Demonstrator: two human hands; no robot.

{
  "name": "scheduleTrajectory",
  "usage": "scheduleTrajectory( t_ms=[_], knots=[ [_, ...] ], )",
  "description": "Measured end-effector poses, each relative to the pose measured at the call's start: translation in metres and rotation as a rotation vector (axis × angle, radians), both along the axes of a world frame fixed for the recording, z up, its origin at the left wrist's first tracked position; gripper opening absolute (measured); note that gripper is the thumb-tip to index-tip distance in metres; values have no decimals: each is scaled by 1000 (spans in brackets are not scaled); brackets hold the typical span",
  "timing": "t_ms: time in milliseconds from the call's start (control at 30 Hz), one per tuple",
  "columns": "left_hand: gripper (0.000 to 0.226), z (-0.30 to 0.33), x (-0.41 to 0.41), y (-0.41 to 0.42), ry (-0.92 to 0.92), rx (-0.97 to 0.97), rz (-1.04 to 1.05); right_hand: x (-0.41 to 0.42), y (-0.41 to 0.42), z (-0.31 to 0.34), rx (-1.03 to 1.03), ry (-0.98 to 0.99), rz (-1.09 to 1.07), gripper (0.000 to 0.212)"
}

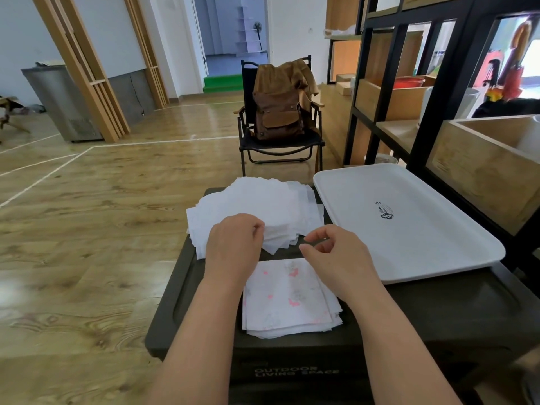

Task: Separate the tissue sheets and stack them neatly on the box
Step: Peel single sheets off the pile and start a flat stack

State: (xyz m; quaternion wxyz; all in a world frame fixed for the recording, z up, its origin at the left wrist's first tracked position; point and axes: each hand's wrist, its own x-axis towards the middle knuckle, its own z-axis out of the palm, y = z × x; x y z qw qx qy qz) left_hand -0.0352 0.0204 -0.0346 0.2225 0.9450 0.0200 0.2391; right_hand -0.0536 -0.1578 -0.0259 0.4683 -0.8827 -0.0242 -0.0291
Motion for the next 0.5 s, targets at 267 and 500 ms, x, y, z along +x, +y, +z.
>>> scheduleTrajectory(
  t_ms=[267,500],
  knots=[
    [13,22,-10,-2,-142,-438,-25,0,0,1,90,-72,-9,13],
    [22,56,-26,4,61,-1382,-224,-3,16,11,487,-52,68,36]
  ],
)
